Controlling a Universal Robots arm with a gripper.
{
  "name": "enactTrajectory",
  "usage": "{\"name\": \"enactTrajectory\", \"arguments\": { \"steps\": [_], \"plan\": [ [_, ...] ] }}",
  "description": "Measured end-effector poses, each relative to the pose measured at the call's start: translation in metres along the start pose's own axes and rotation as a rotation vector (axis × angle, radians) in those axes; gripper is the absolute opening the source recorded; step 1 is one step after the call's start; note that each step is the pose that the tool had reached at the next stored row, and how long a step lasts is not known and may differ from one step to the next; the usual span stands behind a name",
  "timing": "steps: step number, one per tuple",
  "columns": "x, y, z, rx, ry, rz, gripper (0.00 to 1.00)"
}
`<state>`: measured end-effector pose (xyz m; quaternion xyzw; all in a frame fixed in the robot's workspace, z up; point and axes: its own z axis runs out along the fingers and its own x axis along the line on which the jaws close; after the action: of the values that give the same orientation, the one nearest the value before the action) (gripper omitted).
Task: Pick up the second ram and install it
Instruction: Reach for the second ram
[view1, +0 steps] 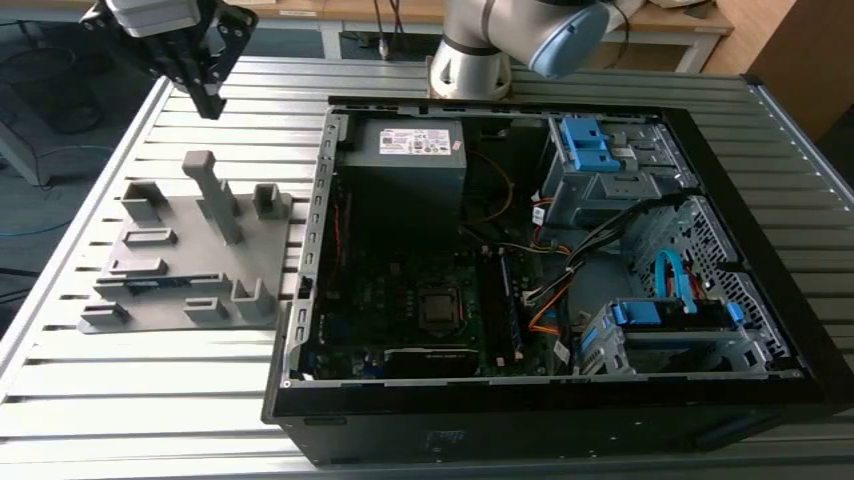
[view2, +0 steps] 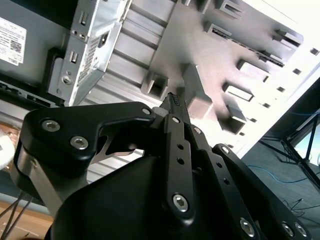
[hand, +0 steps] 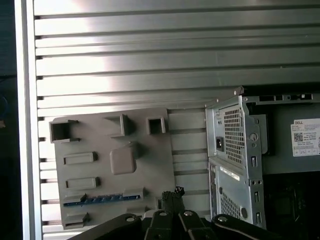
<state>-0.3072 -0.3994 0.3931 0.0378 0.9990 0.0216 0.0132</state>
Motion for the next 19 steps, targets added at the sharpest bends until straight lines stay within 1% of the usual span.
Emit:
{"name": "enactTrajectory", "arguments": {
  "steps": [19],
  "plan": [
    [0.045, -0.0034, -0.001, 0.0, 0.0, 0.0, 0.1]
  ]
}}
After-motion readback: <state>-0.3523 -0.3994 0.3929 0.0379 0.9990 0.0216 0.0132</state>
